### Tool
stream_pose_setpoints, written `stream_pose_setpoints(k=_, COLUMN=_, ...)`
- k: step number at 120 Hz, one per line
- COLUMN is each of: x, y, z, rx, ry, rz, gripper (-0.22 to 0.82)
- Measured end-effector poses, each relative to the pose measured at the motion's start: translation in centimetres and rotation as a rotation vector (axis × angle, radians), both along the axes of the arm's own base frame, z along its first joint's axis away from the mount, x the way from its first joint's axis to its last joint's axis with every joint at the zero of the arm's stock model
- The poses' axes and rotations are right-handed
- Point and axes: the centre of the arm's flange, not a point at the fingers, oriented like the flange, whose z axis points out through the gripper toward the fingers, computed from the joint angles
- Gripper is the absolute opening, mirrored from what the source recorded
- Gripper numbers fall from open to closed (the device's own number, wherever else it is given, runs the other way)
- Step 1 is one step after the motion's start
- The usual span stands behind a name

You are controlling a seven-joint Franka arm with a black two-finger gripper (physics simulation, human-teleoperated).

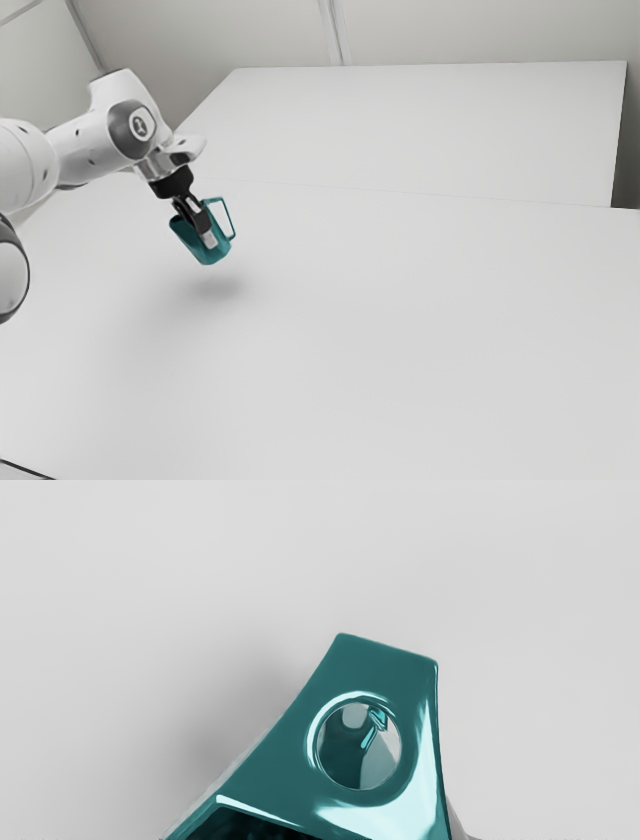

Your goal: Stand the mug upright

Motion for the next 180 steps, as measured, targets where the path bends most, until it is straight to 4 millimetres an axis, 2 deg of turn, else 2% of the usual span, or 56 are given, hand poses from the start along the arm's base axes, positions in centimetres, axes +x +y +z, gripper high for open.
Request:
stream_pose_setpoints(k=16, x=-0.6, y=-1.9, z=-0.6, rx=0.039, ry=-0.008, rz=0.0, gripper=-0.18)
stream_pose_setpoints(k=34, x=-0.3, y=-3.8, z=-0.8, rx=0.091, ry=-0.031, rz=-0.002, gripper=-0.18)
stream_pose_setpoints(k=61, x=-0.5, y=-6.4, z=-2.4, rx=0.132, ry=-0.031, rz=0.008, gripper=-0.18)
stream_pose_setpoints(k=88, x=-0.2, y=-7.8, z=-2.4, rx=0.144, ry=-0.041, rz=0.038, gripper=-0.18)
stream_pose_setpoints(k=117, x=0.2, y=-10.1, z=-4.3, rx=0.151, ry=-0.023, rz=0.049, gripper=-0.18)
stream_pose_setpoints(k=180, x=1.1, y=-11.3, z=-7.3, rx=0.17, ry=-0.014, rz=0.097, gripper=-0.18)
